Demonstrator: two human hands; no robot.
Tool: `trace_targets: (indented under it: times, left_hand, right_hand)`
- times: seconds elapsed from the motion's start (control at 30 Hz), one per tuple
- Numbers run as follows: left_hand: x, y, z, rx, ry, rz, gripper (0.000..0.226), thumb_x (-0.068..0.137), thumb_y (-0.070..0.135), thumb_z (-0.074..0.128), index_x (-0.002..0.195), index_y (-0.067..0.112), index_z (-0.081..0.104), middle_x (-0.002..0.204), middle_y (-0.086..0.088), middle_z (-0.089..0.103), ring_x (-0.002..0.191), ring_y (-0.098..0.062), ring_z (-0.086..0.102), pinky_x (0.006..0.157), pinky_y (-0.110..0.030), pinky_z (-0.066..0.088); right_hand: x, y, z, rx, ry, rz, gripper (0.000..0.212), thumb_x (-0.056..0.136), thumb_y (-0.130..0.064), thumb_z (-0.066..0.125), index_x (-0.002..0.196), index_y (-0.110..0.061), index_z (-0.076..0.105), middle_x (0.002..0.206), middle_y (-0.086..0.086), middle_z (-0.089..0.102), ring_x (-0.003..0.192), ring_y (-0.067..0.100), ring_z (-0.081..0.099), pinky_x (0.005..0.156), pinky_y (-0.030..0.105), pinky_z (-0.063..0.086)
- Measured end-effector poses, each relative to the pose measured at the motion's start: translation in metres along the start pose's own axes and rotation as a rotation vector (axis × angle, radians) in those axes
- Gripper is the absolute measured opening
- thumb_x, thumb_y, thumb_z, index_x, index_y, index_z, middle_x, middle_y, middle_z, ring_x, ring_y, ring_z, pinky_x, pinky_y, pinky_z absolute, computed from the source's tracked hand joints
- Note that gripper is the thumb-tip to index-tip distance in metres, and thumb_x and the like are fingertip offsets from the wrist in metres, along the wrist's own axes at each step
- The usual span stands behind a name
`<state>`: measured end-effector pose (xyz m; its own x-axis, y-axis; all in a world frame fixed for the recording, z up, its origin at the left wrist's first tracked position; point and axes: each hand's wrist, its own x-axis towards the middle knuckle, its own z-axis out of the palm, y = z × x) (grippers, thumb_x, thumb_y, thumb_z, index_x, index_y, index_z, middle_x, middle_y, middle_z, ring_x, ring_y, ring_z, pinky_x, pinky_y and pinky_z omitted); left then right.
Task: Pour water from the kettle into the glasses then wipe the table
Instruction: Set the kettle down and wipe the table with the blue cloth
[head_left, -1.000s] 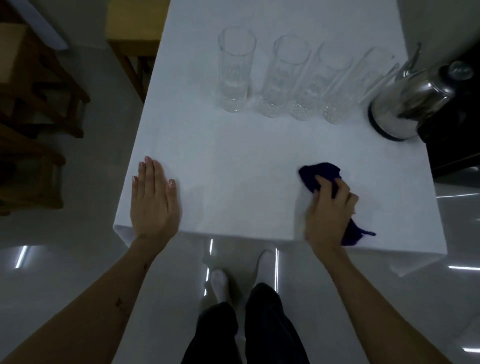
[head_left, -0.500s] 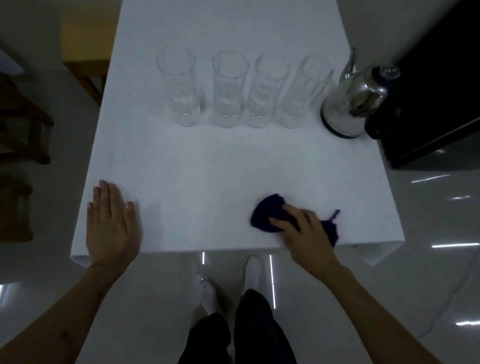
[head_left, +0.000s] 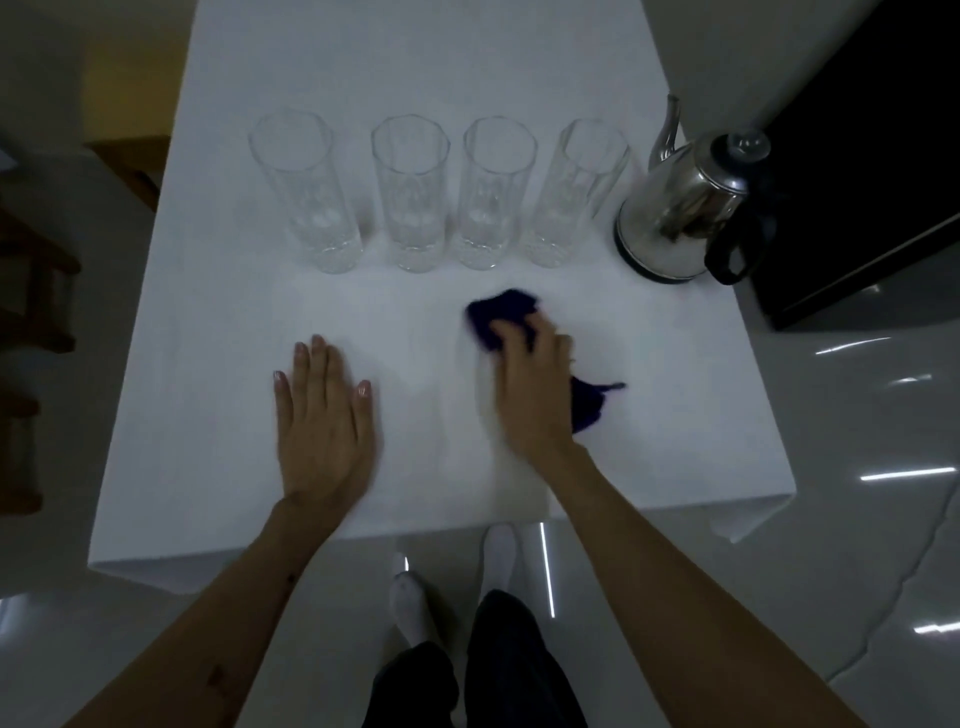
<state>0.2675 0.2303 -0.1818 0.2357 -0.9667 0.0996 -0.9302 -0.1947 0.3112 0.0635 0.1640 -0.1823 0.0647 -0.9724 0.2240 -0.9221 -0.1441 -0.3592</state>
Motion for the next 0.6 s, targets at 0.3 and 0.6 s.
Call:
trace_targets:
  times: [0.3,0.6]
  left_hand:
    - [0.007,-0.002,0.0,0.064,-0.004,0.039,0.062,0.102,0.035,0.018,0.141,-0.008,0.039,0.15,-0.022,0.039,0.145,-0.034,0.028,0.121,-0.045,0.003]
    - [0.006,-0.006,-0.001,0.063,-0.028,0.077,0.062,0.102,0.035,0.019,0.142,-0.008,0.039,0.151,-0.022,0.038,0.146,-0.032,0.026,0.122,-0.044,0.002]
  right_hand:
    - [-0.039,0.11,-0.059,-0.052,-0.014,-0.103,0.033,0.095,-0.006,0.054,0.126,-0.003,0.065,0.132,0.026,0.055,0.106,0.041,0.049,0.09,0.052,0.05]
    - [0.046,0.028,-0.002,-0.171,0.171,0.74,0.052,0.092,-0.004,0.048,0.144,-0.002,0.042,0.15,0.032,0.034,0.126,0.047,0.04,0.097,0.051,0.038]
